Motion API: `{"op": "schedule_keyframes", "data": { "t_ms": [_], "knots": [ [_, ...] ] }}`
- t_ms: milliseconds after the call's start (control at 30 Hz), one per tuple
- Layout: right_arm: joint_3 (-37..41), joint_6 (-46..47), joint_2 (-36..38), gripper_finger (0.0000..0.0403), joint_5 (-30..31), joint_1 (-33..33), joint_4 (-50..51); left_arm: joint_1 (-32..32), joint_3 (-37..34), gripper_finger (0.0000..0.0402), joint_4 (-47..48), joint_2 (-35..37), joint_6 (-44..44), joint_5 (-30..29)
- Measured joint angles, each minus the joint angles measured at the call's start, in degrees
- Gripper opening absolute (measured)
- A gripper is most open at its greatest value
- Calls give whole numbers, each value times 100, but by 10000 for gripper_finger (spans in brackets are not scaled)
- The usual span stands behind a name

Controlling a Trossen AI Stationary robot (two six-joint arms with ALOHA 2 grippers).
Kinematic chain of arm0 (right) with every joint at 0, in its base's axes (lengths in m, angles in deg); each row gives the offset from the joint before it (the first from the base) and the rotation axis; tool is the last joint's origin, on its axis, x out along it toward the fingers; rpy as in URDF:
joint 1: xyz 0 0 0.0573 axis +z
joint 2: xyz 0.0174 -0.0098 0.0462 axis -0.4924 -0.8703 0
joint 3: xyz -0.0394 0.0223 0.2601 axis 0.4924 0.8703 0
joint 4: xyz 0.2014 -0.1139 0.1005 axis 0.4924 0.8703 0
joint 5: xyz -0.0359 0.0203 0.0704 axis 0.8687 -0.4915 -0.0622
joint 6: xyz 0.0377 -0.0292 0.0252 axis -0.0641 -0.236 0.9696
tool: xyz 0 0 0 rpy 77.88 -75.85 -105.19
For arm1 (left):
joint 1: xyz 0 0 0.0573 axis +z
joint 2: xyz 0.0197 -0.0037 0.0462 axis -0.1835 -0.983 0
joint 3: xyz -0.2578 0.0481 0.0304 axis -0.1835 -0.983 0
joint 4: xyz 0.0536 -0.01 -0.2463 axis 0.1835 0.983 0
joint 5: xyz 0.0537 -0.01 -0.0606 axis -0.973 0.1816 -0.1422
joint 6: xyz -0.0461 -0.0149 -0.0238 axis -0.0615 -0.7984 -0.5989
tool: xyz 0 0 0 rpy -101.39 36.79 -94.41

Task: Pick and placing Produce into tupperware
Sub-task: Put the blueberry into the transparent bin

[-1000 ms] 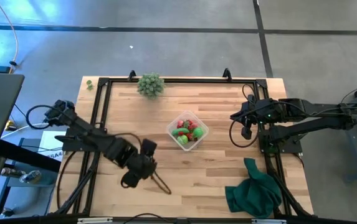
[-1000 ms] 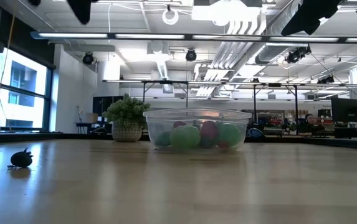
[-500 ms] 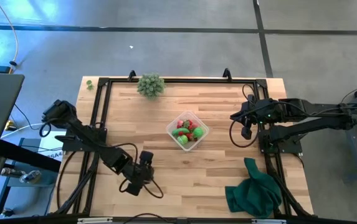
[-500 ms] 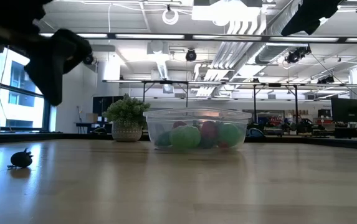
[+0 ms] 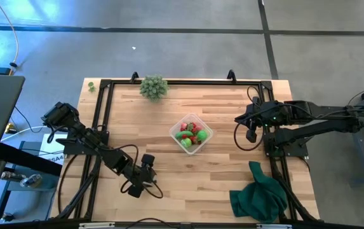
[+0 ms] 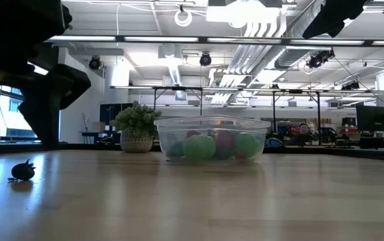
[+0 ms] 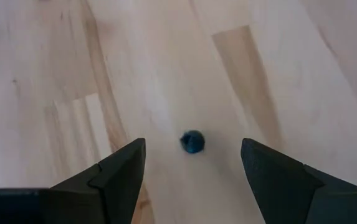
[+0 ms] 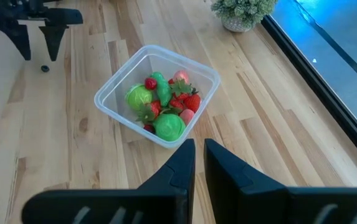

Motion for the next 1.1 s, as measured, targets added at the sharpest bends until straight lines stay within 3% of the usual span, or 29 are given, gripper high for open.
{"op": "schedule_keyframes", "data": {
  "t_ms": [333, 600, 833, 1100],
  "knots": [
    [0, 0, 0, 25, 0, -1, 0, 2, -309, 251, -611, -66, -82, 81],
    [0, 0, 0, 25, 1, 0, 0, 2, -307, 212, -1118, -374, -315, 55],
    [0, 0, 0, 25, 0, 2, 0, 2, -309, 175, -913, -376, -347, -285],
    [0, 0, 0, 25, -1, 2, 0, 2, -300, 164, -1061, -619, -219, -88]
  ]
}}
